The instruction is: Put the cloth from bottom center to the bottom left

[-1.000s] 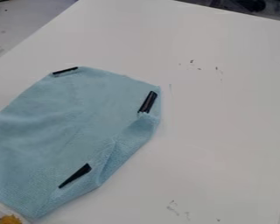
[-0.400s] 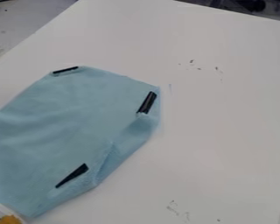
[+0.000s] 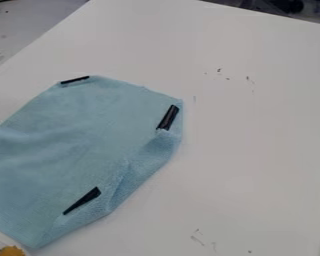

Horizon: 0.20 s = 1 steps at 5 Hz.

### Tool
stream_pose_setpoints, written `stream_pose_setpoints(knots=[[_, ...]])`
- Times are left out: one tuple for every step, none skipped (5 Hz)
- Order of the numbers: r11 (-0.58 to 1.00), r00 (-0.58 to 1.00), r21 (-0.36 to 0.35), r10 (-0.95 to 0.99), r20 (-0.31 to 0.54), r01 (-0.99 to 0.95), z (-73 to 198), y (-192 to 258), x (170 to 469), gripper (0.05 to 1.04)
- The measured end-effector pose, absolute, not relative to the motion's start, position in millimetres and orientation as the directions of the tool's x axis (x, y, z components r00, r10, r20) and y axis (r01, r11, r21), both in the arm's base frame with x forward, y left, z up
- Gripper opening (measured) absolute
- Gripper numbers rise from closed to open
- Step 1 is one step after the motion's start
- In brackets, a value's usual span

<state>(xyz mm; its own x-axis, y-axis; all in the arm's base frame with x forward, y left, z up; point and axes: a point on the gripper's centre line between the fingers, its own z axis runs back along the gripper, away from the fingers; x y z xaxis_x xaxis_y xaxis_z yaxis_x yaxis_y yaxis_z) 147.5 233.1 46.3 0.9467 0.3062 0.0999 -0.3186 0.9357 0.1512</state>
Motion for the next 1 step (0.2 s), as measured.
stream_pose_setpoints(knots=[[0.988, 0.988, 0.076, 0.129, 0.088, -0.136, 50.7, 226.7, 161.2, 0.999]])
